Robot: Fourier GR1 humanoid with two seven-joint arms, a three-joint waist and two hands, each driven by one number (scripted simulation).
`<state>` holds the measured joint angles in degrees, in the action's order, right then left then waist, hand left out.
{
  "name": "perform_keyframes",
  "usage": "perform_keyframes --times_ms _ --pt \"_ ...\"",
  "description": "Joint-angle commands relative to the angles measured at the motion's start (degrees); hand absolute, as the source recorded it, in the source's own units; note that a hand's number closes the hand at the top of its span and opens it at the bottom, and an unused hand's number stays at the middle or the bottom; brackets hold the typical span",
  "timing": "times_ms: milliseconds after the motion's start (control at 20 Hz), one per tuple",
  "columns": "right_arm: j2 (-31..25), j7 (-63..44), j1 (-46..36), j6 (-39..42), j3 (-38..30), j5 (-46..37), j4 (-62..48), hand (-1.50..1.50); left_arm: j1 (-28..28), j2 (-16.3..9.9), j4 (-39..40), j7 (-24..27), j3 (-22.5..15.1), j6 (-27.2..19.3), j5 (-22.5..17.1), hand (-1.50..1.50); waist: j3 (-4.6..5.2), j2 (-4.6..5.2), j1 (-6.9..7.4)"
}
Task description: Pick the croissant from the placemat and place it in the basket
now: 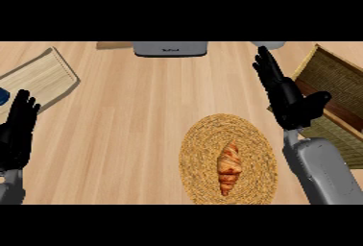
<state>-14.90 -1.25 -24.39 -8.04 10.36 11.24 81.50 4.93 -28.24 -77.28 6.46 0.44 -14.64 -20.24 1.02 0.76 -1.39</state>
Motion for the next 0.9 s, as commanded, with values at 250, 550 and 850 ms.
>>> perform_keyframes --times_ms 250,550,850 --pt "-4.68 17.91 13.88 18.2 -3.45 6.69 -6.41 1.5 8.42 -0.88 2.42 -11.2 -9.98 -0.12 9.75 0.0 -1.3 -0.29 -0.55" --pt "9.01 33.79 17.01 -1.43 15.51 -19.16 5.29 -1.5 8.75 2.42 4.3 -12.83 -11.59 2.18 8.08 0.0 -0.98 -0.95 -0.44" --pt "0.14 15.24 17.95 -14.72 14.04 -37.73 6.41 -1.5 8.45 1.35 2.49 -15.49 -12.17 1.95 9.04 0.0 -0.56 -1.75 -1.08"
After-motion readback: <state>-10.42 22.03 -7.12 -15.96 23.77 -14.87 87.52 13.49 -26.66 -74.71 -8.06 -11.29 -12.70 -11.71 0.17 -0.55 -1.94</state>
